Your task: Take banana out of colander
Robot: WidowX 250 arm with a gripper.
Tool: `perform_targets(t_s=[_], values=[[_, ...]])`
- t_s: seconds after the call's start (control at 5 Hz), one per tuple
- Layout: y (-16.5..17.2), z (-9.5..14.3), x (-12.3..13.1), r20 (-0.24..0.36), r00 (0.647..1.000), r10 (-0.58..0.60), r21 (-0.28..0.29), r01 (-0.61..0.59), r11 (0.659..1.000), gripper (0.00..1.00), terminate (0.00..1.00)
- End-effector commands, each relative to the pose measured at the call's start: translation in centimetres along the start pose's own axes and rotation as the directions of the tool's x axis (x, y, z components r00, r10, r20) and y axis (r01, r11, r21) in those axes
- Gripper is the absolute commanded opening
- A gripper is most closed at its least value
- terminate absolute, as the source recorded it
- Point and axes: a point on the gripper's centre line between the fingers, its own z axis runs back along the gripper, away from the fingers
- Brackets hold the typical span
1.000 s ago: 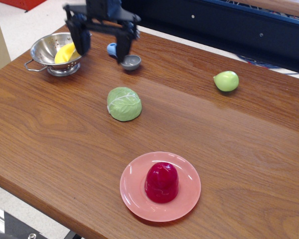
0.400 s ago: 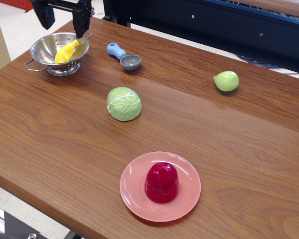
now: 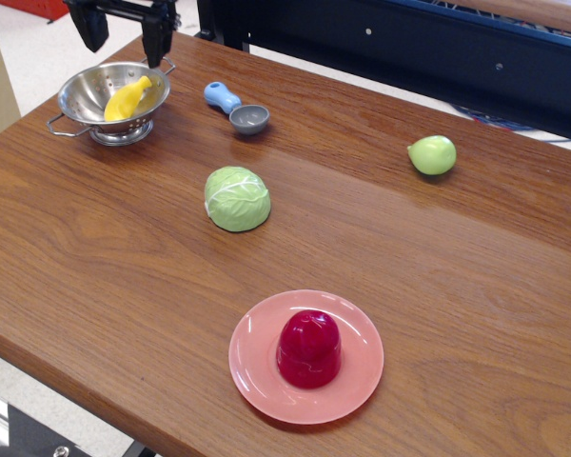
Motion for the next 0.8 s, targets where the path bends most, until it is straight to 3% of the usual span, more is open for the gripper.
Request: perform_targets(t_s=[0.0,0.2,0.4,0.6], values=[[1.8,0.6,1.0,0.051,0.997,0.055,0.05,-0.057,0.997,1.0,0.0],[1.8,-0.3,0.7,0.019,0.999,0.049,0.064,-0.05,0.997,1.0,0.0],[1.4,-1.5,0.3,-0.033,0.999,0.025,0.029,-0.024,0.999,1.0,0.0],[1.0,-2.3,-0.1,-0.029,0.999,0.026,0.014,-0.026,1.0,1.0,0.0]])
